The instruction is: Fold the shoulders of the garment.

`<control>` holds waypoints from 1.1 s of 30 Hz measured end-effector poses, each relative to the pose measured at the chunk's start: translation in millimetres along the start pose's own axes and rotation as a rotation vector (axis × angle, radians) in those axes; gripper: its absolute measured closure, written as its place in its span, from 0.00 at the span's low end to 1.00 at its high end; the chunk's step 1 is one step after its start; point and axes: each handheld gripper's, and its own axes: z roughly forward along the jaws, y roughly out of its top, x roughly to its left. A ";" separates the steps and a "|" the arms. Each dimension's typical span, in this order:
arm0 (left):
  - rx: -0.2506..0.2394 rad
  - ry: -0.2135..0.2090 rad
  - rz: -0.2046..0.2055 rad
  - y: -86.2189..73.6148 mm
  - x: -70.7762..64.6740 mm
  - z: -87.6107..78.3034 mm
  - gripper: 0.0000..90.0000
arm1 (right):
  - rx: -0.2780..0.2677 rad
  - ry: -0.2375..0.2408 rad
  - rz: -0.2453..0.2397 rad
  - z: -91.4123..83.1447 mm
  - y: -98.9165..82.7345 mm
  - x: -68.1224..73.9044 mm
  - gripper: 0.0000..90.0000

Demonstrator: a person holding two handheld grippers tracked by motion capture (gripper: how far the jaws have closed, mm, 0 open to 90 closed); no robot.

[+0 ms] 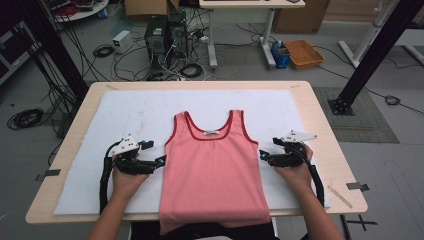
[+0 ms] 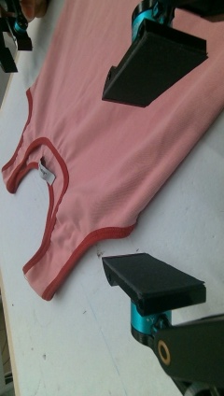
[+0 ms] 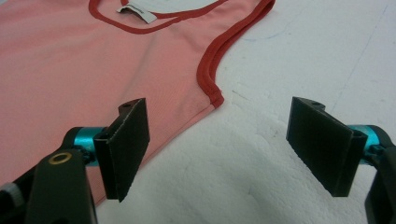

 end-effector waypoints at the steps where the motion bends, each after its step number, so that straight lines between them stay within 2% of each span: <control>1: -0.001 0.001 0.001 0.0 0.2 0.0 0.20 | 0.001 -0.001 0.001 0.0 0.0 -0.2 0.23; 5: -0.002 -0.003 -0.010 -0.1 1.4 0.1 0.20 | 0.003 0.002 0.009 0.1 0.1 -0.7 0.23; 10: 0.001 0.001 -0.002 0.0 0.4 0.4 0.20 | -0.002 -0.007 -0.011 -0.2 -0.1 1.0 0.23; 15: 0.007 0.004 0.007 0.3 -0.4 0.5 0.20 | -0.004 -0.001 0.018 -0.6 0.2 -1.7 0.23; 20: 0.007 0.005 0.006 0.4 -0.1 0.8 0.20 | 0.033 0.009 0.010 2.7 2.6 -1.1 0.23; 24: 0.004 0.002 0.004 0.2 -0.2 0.5 0.20 | 0.053 0.031 0.039 3.3 13.9 0.5 0.23; 30: 0.009 0.003 0.016 0.3 -1.1 0.6 0.20 | 0.077 0.022 0.022 1.5 48.7 3.1 0.23; 33: 0.009 0.003 0.015 0.3 -1.1 0.6 0.20 | 0.083 0.019 0.027 8.2 67.1 1.7 0.23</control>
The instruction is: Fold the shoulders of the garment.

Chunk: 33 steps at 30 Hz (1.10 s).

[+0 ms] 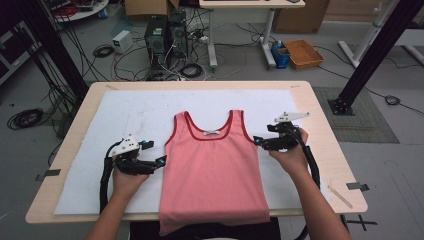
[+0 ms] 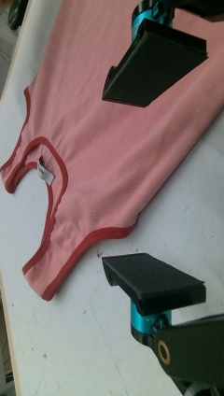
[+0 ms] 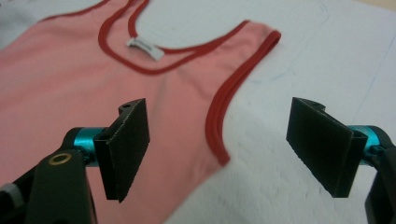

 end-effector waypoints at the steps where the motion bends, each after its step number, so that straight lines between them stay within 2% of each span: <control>1: -0.002 0.000 0.000 0.0 0.2 0.0 0.20 | 0.008 0.001 0.004 2.8 5.9 -0.4 0.23; 3: -0.003 -0.002 -0.002 0.0 0.3 0.0 0.20 | 0.006 0.002 0.003 6.0 11.2 -0.8 0.23; 4: -0.003 0.000 -0.002 0.0 0.5 -0.1 0.20 | 0.016 0.004 0.015 13.1 21.5 -2.3 0.23; 6: -0.004 -0.001 -0.006 0.0 0.3 0.0 0.20 | 0.012 0.011 0.023 19.8 30.8 -4.7 0.23; 13: -0.004 0.001 -0.004 0.0 0.5 -0.1 0.20 | 0.050 -0.022 0.032 42.8 57.0 -15.2 0.23; 18: -0.004 0.001 -0.007 -0.1 0.7 -0.1 0.20 | 0.076 -0.035 0.033 57.0 69.5 -19.9 0.23; 20: -0.003 0.001 -0.007 0.0 0.6 0.0 0.20 | 0.062 -0.035 0.040 60.8 73.6 -21.6 0.23; 22: -0.004 0.002 -0.006 -0.1 0.5 0.0 0.20 | 0.069 -0.036 0.061 65.2 77.8 -24.2 0.23; 28: -0.001 -0.001 -0.007 0.0 1.1 0.1 0.20 | 0.082 -0.057 0.056 81.4 86.7 -28.4 0.23; 33: -0.003 -0.003 -0.010 0.0 1.4 0.1 0.20 | 0.099 -0.049 0.048 112.0 88.2 -30.9 0.23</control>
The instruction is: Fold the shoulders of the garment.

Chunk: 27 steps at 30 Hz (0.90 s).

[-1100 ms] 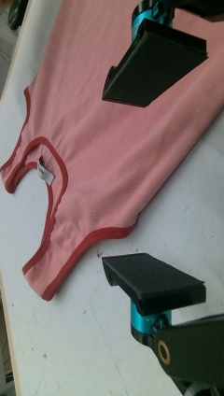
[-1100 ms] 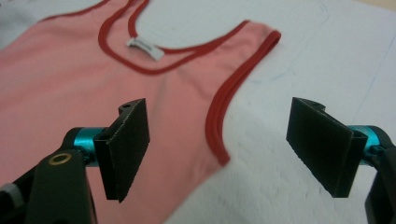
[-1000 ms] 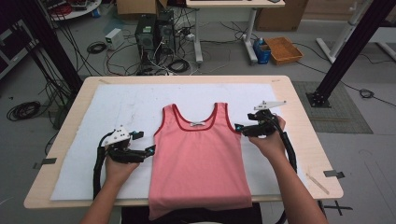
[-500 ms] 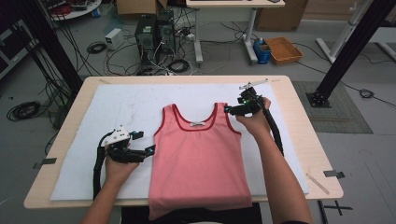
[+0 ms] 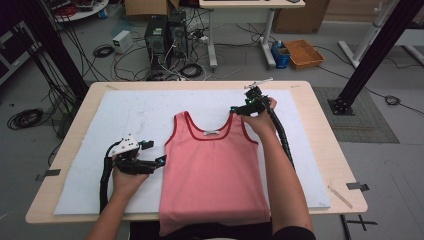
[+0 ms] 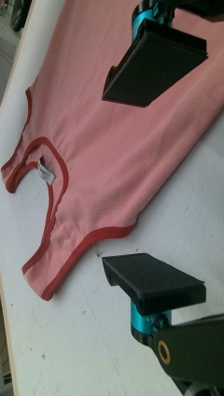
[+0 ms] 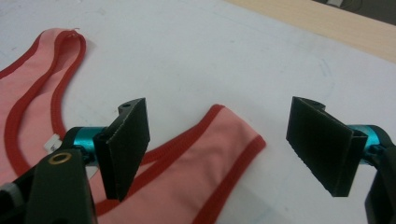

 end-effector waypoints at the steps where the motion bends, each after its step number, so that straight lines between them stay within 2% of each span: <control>1: 0.000 0.000 0.000 0.0 0.0 0.0 0.20 | 0.002 0.001 0.001 4.9 -0.7 0.1 0.23; 8: -0.002 0.000 -0.003 -0.1 0.1 -0.1 0.20 | 0.035 0.007 0.042 31.3 -10.0 -1.8 0.23; 15: 0.000 -0.001 -0.006 0.0 0.2 -0.1 0.20 | 0.028 -0.005 0.079 36.8 -12.2 -5.1 0.23; 20: 0.001 -0.002 -0.004 0.0 0.2 -0.2 0.20 | 0.063 -0.039 0.082 40.4 -14.5 -7.2 0.24; 23: 0.001 -0.002 -0.002 0.0 0.3 -0.1 0.20 | 0.086 -0.037 0.081 43.3 -16.3 -7.7 0.34; 25: 0.002 -0.002 -0.001 0.1 0.3 -0.1 0.20 | 0.081 -0.043 0.077 43.1 -15.8 -6.3 0.42; 26: 0.002 -0.002 -0.002 0.0 0.3 -0.1 0.20 | 0.081 -0.043 0.077 43.1 -15.8 -6.3 0.42; 27: 0.002 0.000 -0.004 0.0 0.3 -0.1 0.20 | 0.079 -0.029 0.076 42.4 -15.3 -5.5 0.55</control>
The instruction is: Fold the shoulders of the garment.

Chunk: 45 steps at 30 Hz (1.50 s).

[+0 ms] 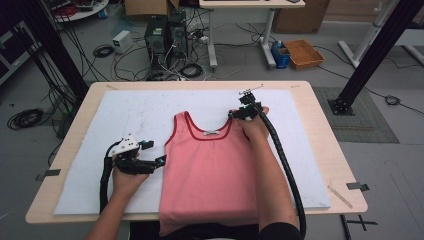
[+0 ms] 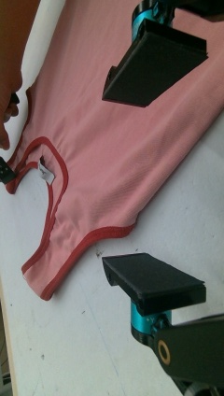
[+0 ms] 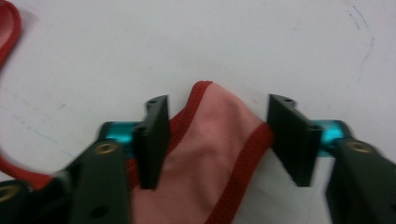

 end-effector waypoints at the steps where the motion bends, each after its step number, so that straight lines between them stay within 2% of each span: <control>1: 0.000 0.000 0.000 0.0 0.0 0.0 0.20 | -0.001 -0.008 -0.009 -0.1 0.2 0.4 0.58; 6: 0.000 0.000 -0.001 0.0 -0.2 0.0 0.20 | -0.001 -0.034 -0.051 -1.8 1.0 5.2 0.85; 9: -0.002 0.000 -0.002 -0.1 -0.2 0.0 0.20 | -0.006 -0.048 -0.067 -3.0 2.2 8.7 0.92; 15: -0.001 -0.003 0.001 -0.1 -0.1 -0.1 0.20 | -0.008 -0.065 -0.085 -10.6 3.6 13.0 0.93; 21: -0.003 0.000 -0.001 -0.2 -0.5 -0.1 0.20 | -0.039 -0.049 -0.130 -23.2 5.4 22.3 0.93; 26: -0.003 0.000 0.001 -0.2 -0.7 -0.2 0.20 | -0.073 -0.001 -0.153 -43.6 1.5 31.2 0.94; 30: -0.003 0.000 0.002 -0.2 -0.7 -0.2 0.20 | -0.084 0.013 -0.172 -53.1 -4.1 33.4 0.94; 34: -0.004 0.000 0.001 -0.2 -0.7 -0.2 0.20 | -0.114 0.062 -0.177 -69.8 -17.2 36.4 0.94; 38: -0.003 0.002 0.000 -0.2 -0.9 -0.3 0.20 | -0.133 0.087 -0.186 -79.5 -25.7 39.4 0.94; 39: -0.003 0.003 0.001 -0.2 -1.0 -0.3 0.20 | -0.150 0.110 -0.184 -85.8 -32.5 41.3 0.94; 45: 0.000 0.007 0.005 -0.1 -1.0 -0.2 0.20 | -0.203 0.173 -0.189 -105.1 -53.1 48.8 0.94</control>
